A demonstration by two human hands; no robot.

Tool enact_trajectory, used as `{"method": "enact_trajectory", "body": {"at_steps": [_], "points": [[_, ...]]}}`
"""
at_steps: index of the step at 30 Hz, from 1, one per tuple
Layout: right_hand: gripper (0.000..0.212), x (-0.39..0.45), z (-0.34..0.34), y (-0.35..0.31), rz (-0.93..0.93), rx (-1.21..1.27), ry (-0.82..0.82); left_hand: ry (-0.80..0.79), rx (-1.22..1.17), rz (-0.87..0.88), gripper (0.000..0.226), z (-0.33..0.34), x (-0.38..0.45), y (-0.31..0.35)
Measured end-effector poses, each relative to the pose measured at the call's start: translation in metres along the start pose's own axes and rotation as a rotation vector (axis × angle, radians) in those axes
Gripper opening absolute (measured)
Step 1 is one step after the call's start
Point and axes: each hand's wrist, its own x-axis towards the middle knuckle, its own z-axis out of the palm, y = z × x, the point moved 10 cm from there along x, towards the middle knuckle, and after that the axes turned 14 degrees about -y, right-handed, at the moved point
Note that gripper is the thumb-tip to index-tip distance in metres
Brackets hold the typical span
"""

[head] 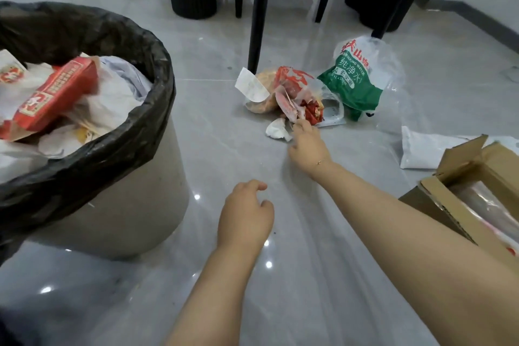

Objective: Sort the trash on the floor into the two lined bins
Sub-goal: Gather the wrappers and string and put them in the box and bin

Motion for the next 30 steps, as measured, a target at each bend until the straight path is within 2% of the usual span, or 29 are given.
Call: {"method": "enact_trajectory", "body": {"at_steps": [4,9,16,19,22,26,29,30], "points": [[0.055,-0.063,-0.028,-0.017,-0.230,0.128,0.190,0.073,0.012,0.088,0.055,-0.014,-0.007,0.017],[0.053,-0.144,-0.055,-0.022,-0.349,0.138,0.194,0.212,0.071,0.180,0.067,-0.043,-0.031,0.045],[0.050,-0.230,-0.084,-0.040,-0.520,0.228,0.113,0.044,0.255,0.192,0.092,-0.019,-0.061,0.068],[0.048,-0.250,-0.093,-0.048,-0.582,0.311,0.099,-0.018,0.193,0.174,0.077,-0.009,-0.065,0.067],[0.044,-0.260,-0.093,-0.054,-0.603,0.389,0.075,-0.080,-0.011,0.184,0.018,-0.003,-0.069,0.064],[0.044,-0.258,-0.087,-0.054,-0.577,0.333,0.105,0.011,0.025,0.105,0.020,-0.013,-0.069,0.053],[0.035,-0.248,-0.077,-0.026,-0.395,0.359,0.222,0.146,-0.023,0.040,0.020,-0.036,-0.065,0.040],[0.030,-0.243,-0.063,-0.012,-0.299,0.358,0.212,0.197,-0.048,0.024,0.022,-0.045,-0.063,0.034]]}}
